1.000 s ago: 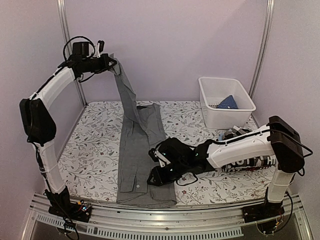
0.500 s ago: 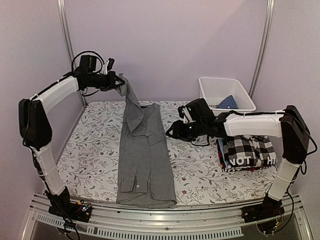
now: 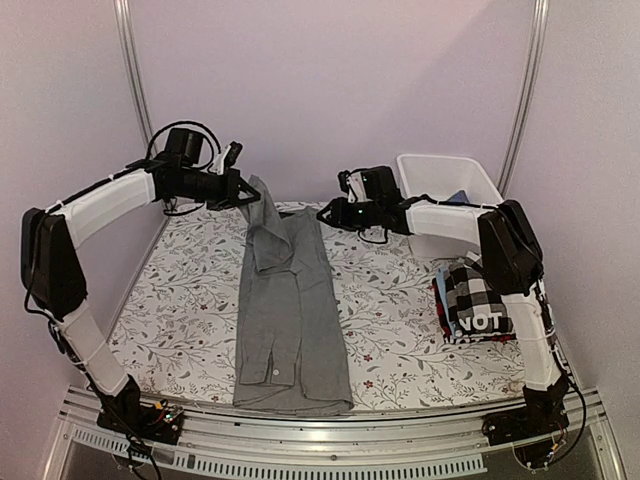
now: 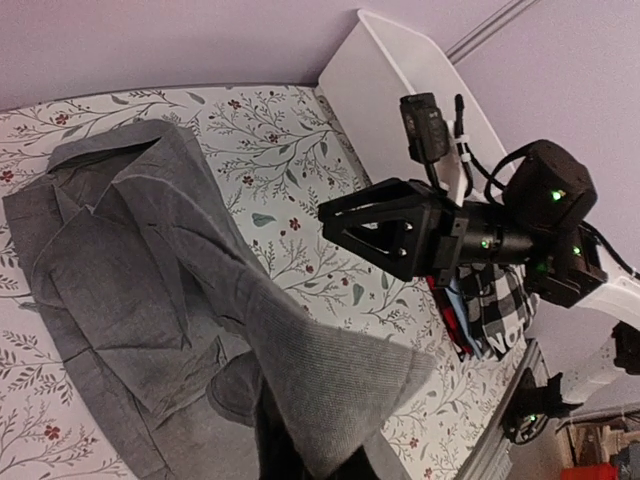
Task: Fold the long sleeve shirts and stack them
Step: Fold the sleeve of the rectangle-folded shirt.
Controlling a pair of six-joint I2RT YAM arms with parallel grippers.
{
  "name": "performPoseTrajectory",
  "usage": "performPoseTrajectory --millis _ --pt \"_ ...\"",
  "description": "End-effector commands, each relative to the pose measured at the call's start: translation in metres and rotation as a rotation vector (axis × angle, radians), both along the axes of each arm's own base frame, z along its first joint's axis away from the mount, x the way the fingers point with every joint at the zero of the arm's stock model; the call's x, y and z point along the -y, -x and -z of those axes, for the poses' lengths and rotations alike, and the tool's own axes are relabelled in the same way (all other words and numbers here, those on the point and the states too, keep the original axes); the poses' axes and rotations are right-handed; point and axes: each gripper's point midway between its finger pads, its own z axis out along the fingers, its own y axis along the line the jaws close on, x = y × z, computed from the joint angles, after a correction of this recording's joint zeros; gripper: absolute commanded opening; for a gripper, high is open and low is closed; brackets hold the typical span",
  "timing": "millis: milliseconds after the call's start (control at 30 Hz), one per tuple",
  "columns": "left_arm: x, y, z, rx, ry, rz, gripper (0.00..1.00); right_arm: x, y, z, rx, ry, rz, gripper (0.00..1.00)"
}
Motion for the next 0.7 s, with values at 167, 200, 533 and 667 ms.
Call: performPoseTrajectory --millis 167,200,533,667 --pt "0.064 0.091 0.034 -0.147 -0.098 0.238 0.00 -0.030 0.008 0.022 -0.055 -0.112 -0.132 0.24" --pt "0.070 0.102 0.043 -0.172 -0.128 0.259 0.00 -0.026 0.008 0.026 -0.060 -0.101 -0.117 0.24" --pt "0.067 0.138 0.078 -0.250 -0.388 0.240 0.01 -0.009 0.024 -0.004 -0.037 -0.079 -0.098 0.31" --pt "0.066 0.127 0.058 -0.208 -0.381 0.199 0.01 -0.007 0.037 -0.019 -0.023 -0.080 -0.101 0.37"
